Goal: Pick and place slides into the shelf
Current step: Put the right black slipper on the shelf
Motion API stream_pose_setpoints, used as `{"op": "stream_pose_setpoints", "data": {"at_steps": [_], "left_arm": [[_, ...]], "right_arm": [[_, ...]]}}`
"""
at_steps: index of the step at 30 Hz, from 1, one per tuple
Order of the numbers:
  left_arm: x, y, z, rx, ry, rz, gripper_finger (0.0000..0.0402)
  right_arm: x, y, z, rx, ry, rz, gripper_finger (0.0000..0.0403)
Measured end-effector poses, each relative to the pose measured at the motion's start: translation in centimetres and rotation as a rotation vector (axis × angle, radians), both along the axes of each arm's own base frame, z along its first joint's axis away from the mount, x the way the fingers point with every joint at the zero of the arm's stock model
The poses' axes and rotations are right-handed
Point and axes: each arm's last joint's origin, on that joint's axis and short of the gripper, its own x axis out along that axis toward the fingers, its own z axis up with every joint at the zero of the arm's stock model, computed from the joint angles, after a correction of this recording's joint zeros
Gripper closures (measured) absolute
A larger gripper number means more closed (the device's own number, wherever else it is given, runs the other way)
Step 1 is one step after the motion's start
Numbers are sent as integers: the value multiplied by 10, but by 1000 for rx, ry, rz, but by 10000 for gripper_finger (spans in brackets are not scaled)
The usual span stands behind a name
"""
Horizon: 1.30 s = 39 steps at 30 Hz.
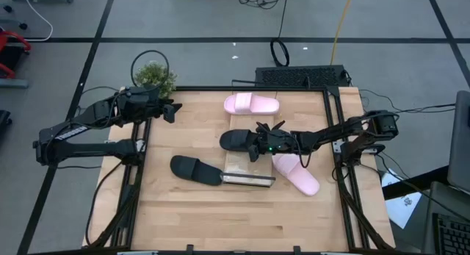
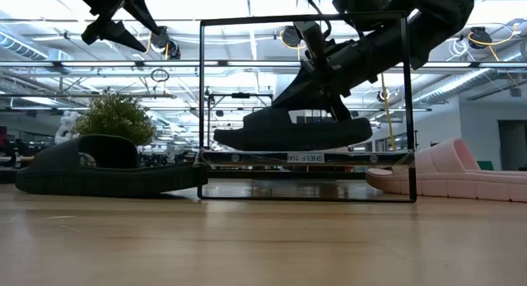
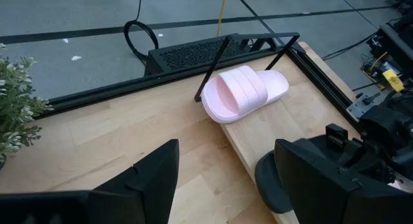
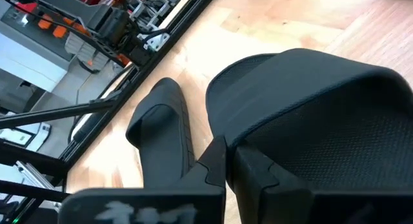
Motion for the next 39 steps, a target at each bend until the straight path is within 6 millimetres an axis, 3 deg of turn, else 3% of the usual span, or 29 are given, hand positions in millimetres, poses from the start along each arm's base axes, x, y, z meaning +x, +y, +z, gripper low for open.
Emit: {"op": "stream_pose_setpoints", "data": {"at_steps": [17, 39], "left_arm": [[1, 1, 2, 13, -26, 4, 153], [2, -1, 2, 7, -27, -27, 153]], "right_arm": [[-2, 2, -4, 17, 45, 1, 401], [-2, 8, -4, 32, 42, 13, 331]]}}
